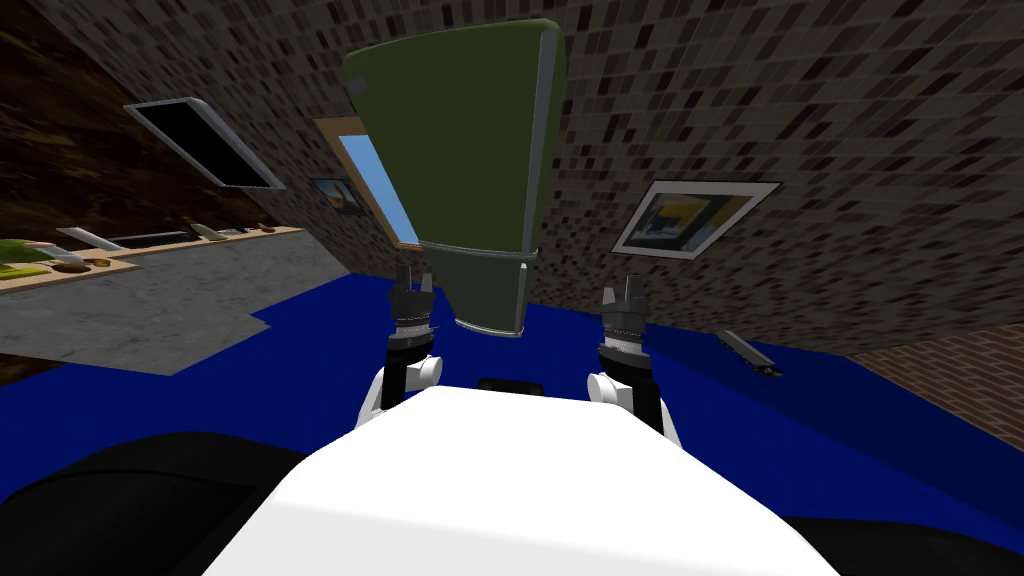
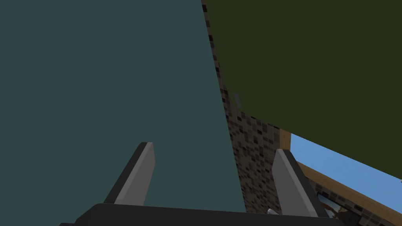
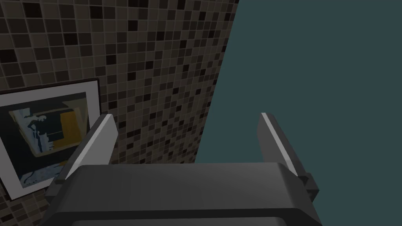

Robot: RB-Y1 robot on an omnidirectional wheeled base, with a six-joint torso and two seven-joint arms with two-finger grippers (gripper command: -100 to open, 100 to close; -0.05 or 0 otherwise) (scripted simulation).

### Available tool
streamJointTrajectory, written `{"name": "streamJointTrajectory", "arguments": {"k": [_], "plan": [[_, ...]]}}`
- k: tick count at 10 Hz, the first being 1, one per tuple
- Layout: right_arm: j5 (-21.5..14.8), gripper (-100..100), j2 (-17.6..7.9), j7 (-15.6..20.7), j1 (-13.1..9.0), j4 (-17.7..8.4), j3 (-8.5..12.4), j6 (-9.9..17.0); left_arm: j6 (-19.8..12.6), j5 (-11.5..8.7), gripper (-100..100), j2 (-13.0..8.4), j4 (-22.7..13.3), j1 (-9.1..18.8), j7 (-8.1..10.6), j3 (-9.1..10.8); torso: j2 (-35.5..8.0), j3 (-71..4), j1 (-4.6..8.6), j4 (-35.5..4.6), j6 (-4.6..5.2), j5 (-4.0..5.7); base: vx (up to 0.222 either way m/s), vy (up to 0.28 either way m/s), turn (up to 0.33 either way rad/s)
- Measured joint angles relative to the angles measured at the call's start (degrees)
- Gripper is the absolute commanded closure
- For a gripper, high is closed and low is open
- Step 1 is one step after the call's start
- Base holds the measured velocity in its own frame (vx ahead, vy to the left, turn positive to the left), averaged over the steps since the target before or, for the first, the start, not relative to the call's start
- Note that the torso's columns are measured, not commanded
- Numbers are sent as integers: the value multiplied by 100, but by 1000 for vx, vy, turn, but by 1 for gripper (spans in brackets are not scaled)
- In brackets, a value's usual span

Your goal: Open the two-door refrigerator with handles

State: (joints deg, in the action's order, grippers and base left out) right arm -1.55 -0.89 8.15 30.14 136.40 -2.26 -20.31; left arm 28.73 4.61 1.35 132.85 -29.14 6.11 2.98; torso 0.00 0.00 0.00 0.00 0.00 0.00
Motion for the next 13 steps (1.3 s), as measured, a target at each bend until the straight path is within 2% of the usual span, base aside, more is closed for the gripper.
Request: {"name": "streamJointTrajectory", "arguments": {"k": [2,9,10,11,13], "plan": [[0,0,0,0,0,0,0,0,0,0,0,0,0,0,0,0,-597,-1200,0,-600,0,0,0,0,0],[0,0,0,0,0,2,0,-1,1,0,0,0,2,0,0,0,-3539,-7073,0,-3537,0,0,0,0,0],[0,0,0,0,0,2,0,-1,1,0,-100,0,2,0,0,0,-3962,-7919,0,-3960,0,0,4,-3,-15],[0,0,0,0,0,0,0,0,-24,-1,-100,-133,-55,64,-2,-10,-4154,-8314,-1,-4149,1,0,-2,-5,-33],[0,0,0,0,0,-1,0,0,-123,-28,-100,-481,-262,291,11,-9,-4222,-8451,0,-4221,0,0,-6,-7,-36]]}}
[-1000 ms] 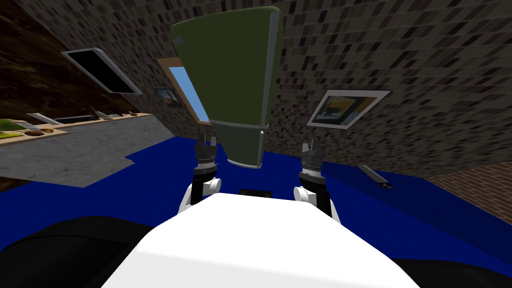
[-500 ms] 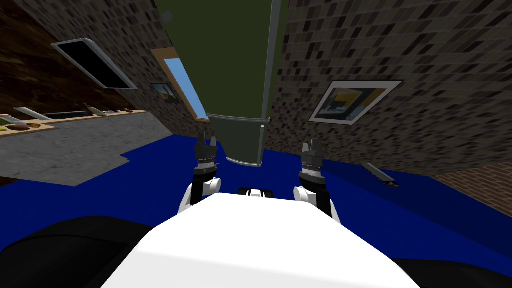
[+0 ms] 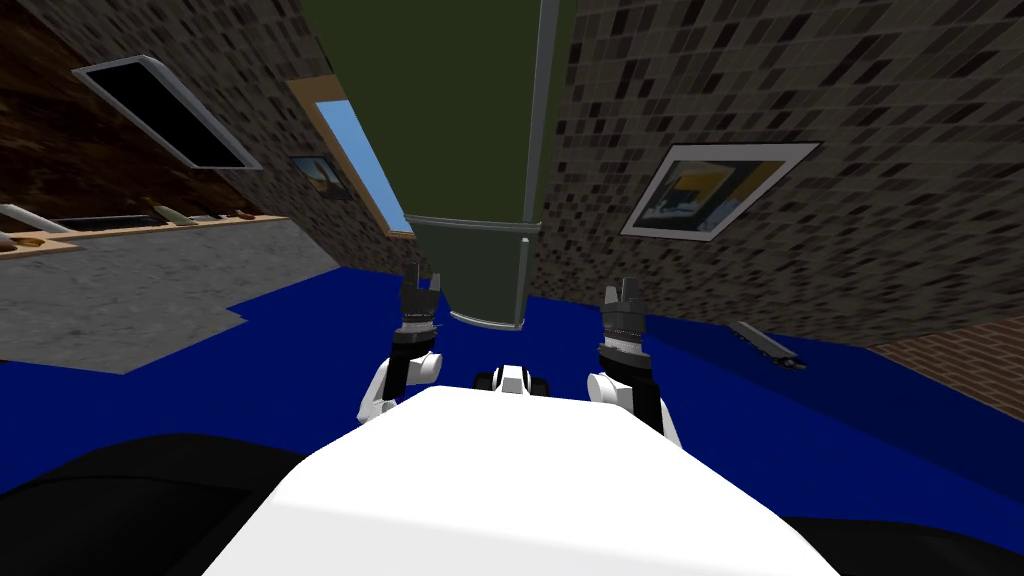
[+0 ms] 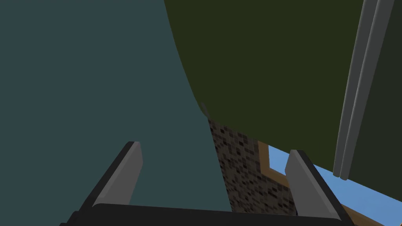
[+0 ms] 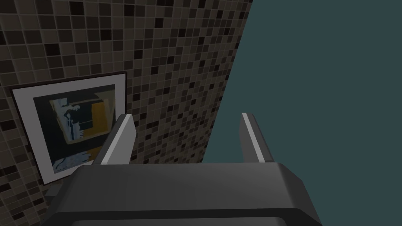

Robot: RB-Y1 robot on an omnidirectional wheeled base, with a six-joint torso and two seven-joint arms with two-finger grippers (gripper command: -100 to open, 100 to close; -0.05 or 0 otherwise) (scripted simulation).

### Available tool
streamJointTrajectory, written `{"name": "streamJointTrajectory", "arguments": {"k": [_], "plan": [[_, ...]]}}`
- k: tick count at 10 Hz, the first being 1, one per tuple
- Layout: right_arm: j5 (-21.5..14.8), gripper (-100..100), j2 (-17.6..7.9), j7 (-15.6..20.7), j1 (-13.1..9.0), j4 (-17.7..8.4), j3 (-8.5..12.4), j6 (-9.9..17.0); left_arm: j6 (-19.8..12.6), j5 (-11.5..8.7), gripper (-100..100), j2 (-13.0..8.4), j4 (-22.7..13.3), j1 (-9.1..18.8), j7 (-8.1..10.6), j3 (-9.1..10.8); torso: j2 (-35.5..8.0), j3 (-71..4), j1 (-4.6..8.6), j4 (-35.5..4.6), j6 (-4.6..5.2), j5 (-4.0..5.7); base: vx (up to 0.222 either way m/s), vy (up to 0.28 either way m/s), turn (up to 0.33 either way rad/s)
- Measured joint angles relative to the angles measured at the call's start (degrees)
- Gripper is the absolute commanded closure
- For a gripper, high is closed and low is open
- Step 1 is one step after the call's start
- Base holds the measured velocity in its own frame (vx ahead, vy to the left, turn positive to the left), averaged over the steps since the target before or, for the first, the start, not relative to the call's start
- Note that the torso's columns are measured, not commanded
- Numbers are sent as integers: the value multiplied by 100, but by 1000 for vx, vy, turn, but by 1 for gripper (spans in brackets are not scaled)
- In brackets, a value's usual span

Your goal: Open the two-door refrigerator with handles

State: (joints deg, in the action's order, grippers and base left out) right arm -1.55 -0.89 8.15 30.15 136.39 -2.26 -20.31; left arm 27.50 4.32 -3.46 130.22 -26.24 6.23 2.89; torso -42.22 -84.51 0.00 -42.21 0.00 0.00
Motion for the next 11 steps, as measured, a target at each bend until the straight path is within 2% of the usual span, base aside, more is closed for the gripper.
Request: {"name": "streamJointTrajectory", "arguments": {"k": [3,6,8,11], "plan": [[0,0,0,0,0,0,0,0,-269,-18,-100,-400,-509,521,-11,-106,-5,-6,1,-7,0,0,-4,-9,-38],[0,0,0,0,0,0,0,0,-545,-79,-100,-671,-883,1001,28,-144,-6,-5,0,-7,1,0,-3,-8,-43],[0,0,0,0,0,0,0,0,-739,-81,-100,-752,-1132,1385,16,-216,-6,-6,2,-7,1,0,-2,-8,-34],[0,0,0,0,0,0,0,0,-935,-128,-100,-909,-1451,1817,42,-256,-7,-5,0,-7,-1,0,-3,-6,-42]]}}
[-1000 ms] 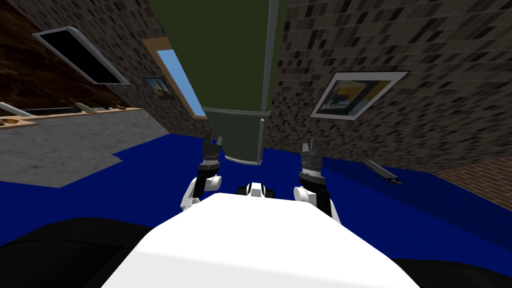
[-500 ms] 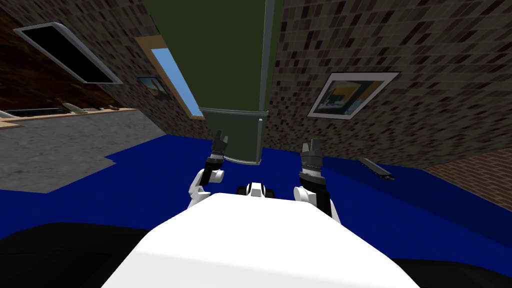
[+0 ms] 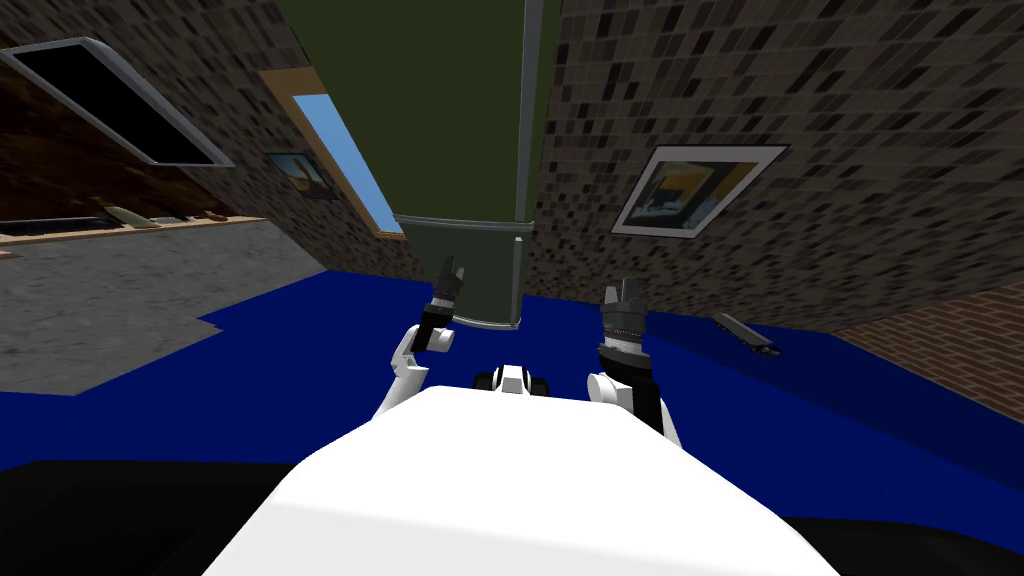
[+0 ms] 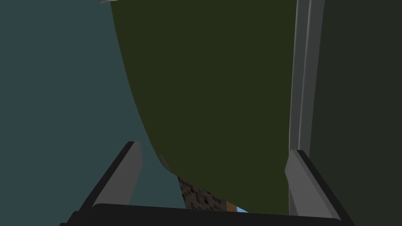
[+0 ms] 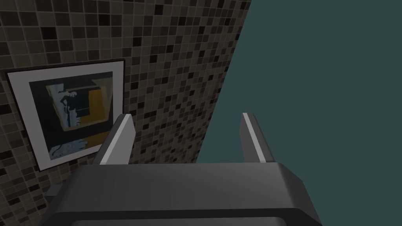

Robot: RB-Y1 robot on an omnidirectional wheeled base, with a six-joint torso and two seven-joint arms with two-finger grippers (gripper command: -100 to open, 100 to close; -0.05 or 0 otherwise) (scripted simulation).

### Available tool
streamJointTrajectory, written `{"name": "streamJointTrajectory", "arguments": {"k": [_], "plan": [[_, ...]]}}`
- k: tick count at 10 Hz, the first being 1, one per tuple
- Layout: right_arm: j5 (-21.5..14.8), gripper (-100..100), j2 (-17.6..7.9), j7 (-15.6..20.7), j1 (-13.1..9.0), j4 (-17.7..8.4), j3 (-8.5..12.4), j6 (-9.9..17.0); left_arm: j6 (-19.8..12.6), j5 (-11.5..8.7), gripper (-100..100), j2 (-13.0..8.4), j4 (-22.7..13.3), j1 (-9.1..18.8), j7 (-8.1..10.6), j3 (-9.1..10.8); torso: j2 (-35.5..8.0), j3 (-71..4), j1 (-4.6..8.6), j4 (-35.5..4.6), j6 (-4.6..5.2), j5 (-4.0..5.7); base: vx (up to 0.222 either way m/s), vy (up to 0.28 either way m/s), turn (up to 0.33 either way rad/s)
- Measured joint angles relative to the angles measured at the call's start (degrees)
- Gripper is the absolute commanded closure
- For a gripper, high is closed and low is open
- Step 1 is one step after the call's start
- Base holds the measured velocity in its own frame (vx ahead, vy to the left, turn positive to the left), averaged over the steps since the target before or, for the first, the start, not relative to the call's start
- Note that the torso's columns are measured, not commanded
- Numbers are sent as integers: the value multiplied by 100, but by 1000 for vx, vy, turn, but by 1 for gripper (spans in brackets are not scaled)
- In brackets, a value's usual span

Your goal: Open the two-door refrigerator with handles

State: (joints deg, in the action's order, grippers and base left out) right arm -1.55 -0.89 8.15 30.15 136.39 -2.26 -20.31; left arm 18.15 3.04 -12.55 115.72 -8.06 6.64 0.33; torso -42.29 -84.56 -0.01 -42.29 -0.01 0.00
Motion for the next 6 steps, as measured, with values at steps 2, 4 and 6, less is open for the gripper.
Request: {"name": "streamJointTrajectory", "arguments": {"k": [2,4,6], "plan": [[0,0,0,0,0,0,0,0,-174,-18,-100,-78,-252,317,2,-50,1,-1,1,0,0,0,-4,-7,-36],[0,0,0,0,0,0,0,0,-367,-37,-100,-162,-498,671,3,-98,1,-1,1,0,0,0,-2,-7,-41],[0,0,0,0,0,0,0,0,-558,-47,-100,-221,-741,1023,-3,-157,1,0,1,0,0,0,-2,-6,-52]]}}
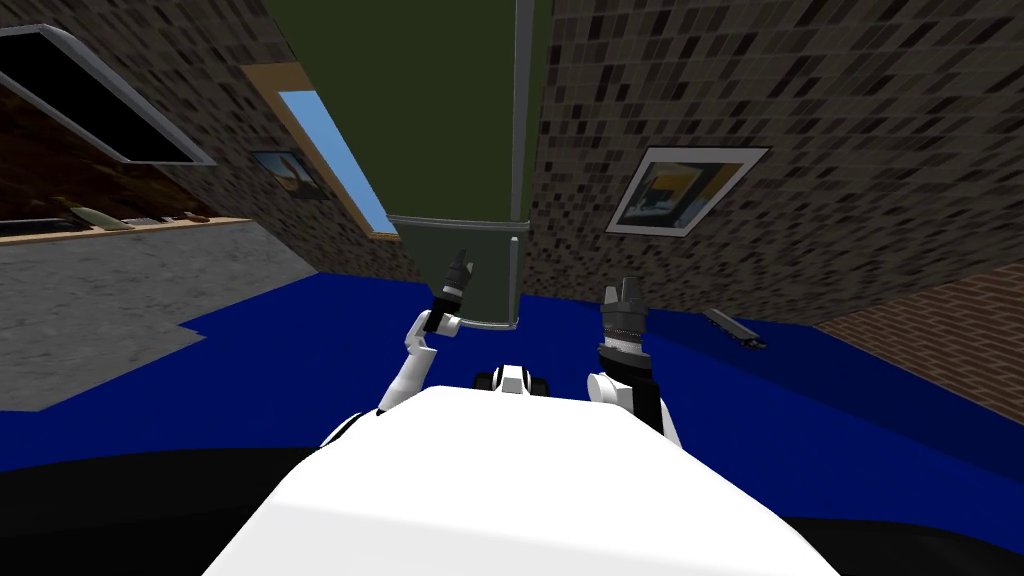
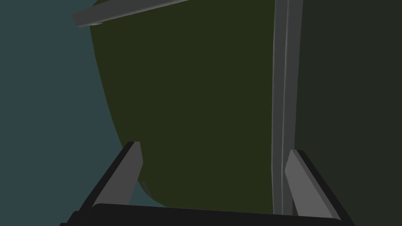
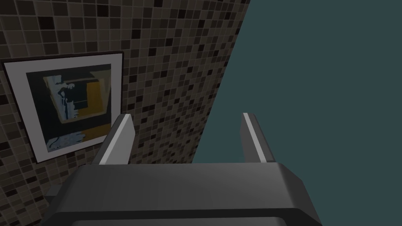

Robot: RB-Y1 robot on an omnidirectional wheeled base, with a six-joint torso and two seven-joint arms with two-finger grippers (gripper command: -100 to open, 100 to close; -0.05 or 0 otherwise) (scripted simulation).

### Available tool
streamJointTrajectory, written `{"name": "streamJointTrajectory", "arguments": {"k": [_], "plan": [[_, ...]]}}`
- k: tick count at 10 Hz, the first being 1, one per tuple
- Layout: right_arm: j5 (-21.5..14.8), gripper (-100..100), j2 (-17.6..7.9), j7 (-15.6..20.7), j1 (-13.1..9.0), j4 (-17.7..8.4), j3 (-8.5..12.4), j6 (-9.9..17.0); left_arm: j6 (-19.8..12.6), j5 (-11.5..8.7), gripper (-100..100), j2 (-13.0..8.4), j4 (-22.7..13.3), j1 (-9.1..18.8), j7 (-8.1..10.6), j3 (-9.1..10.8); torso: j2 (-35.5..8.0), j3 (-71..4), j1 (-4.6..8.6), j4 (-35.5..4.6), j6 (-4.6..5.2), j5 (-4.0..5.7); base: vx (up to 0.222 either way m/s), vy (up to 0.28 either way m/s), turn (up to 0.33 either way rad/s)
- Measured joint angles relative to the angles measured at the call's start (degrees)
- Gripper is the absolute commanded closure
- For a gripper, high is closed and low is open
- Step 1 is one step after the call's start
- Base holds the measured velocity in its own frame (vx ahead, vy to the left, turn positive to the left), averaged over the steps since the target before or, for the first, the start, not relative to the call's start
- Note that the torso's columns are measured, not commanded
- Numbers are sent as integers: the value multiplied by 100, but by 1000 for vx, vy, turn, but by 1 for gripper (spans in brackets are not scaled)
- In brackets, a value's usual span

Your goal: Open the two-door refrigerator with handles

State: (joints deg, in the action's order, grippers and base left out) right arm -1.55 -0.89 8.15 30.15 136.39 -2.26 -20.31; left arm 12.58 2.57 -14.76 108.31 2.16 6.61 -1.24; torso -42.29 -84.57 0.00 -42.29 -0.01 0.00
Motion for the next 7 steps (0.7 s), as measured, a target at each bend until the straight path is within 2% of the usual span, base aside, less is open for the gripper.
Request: {"name": "streamJointTrajectory", "arguments": {"k": [1,3,7], "plan": [[0,0,0,0,0,0,0,0,-68,-11,-100,-51,-186,169,-2,-31,0,0,0,1,1,-1,-3,-5,-24],[0,0,0,0,0,0,0,0,-167,-27,-100,-105,-305,408,10,-48,-1,1,-2,0,-1,-1,-1,-3,-18],[0,0,0,0,0,0,0,0,-457,-38,-100,-221,-936,1136,-10,-145,0,0,1,0,0,0,-2,-6,-48]]}}
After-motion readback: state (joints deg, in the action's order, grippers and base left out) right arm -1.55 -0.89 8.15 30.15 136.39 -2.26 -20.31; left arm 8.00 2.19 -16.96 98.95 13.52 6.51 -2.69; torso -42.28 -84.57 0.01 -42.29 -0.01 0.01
